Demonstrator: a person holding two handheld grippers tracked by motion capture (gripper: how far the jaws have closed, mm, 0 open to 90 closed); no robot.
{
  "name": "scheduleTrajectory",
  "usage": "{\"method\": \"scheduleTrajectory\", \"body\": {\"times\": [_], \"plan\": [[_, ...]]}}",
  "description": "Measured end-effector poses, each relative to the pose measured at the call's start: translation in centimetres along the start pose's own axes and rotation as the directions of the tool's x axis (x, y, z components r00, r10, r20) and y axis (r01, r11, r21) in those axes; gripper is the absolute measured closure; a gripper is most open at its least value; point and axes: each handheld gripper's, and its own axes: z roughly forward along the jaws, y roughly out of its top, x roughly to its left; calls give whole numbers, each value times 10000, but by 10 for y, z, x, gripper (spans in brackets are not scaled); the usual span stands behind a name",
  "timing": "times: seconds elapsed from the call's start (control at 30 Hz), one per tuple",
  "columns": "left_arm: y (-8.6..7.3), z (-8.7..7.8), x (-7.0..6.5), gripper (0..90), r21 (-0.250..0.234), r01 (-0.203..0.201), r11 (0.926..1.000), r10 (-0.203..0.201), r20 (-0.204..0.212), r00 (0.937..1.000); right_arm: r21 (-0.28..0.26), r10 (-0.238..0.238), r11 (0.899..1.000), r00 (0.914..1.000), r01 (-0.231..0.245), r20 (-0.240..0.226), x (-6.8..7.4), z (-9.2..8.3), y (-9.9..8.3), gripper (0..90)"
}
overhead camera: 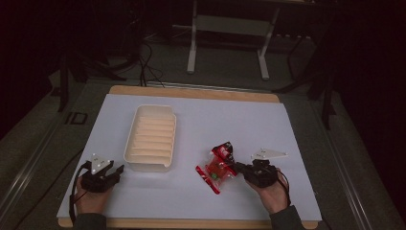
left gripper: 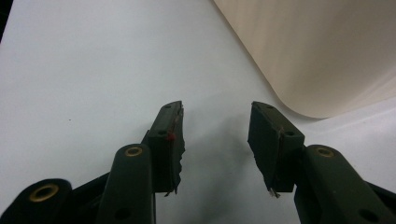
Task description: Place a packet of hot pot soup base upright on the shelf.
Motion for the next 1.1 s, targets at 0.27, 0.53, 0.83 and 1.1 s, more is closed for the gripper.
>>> {"method": "scheduleTrajectory", "body": {"times": [0.27,0.53,0.83,1.1], "plan": [[0,0,0,554,-20,3,10000,-3,-1,10000,-22,-416,9991,9990,415,-149,9,2,13,895],[0,0,0,553,-31,7,10000,-7,-1,10000,-218,-581,9981,9981,576,-225,13,3,20,898],[0,0,0,553,-48,25,10000,-25,-2,10000,-246,-972,9950,9949,966,-253,20,4,31,900],[0,0,0,553,-41,15,10000,-15,9,10000,-326,-1207,9923,9924,1198,-255,25,5,41,900]]}}
